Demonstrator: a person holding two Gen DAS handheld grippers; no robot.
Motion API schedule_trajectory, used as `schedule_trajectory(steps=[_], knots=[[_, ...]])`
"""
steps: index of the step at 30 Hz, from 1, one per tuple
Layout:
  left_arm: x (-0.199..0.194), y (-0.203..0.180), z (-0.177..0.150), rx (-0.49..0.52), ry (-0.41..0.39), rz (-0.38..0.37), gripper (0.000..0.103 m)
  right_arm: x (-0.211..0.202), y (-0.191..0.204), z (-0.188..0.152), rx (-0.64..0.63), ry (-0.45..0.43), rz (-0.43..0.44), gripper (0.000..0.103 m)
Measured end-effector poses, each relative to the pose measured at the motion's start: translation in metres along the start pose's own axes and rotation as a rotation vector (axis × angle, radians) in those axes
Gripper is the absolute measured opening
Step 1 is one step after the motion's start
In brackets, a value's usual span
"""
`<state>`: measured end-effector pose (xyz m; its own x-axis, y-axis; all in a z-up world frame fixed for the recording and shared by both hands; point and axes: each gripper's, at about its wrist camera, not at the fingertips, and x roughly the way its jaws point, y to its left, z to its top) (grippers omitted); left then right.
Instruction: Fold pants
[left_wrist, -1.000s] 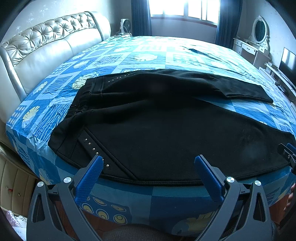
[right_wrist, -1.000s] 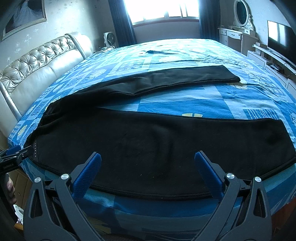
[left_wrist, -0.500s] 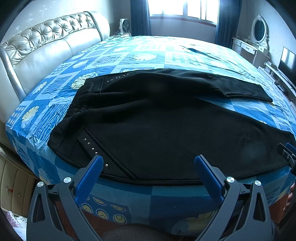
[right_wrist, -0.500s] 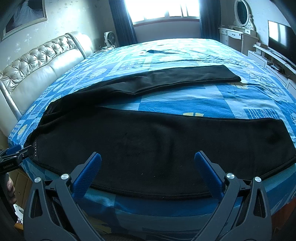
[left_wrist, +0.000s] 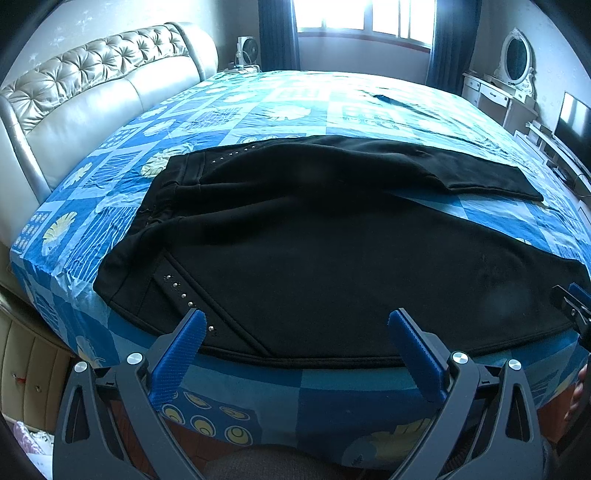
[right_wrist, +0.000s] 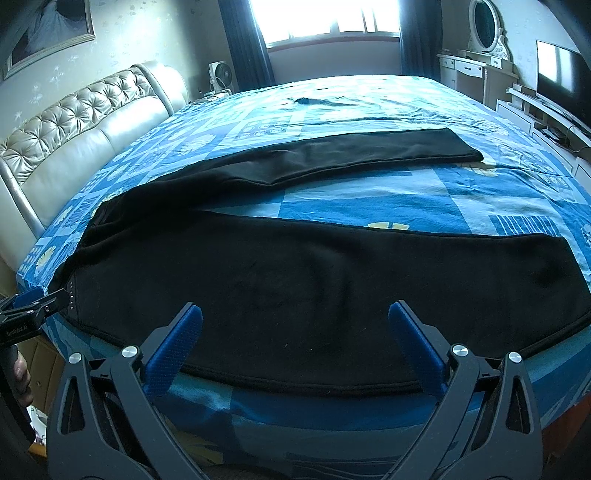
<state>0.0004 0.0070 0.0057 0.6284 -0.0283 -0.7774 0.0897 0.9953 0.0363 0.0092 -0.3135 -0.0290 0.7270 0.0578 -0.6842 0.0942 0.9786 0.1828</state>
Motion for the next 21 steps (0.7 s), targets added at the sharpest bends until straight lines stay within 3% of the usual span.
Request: schedule_trajectory(steps=[21], knots=[[0.0005,-0.0003,-0.0003,0.003,0.005,-0.001,0.099,0.0016,0.0028,-0.0011,-0.007,0.006,0.0,0.101]])
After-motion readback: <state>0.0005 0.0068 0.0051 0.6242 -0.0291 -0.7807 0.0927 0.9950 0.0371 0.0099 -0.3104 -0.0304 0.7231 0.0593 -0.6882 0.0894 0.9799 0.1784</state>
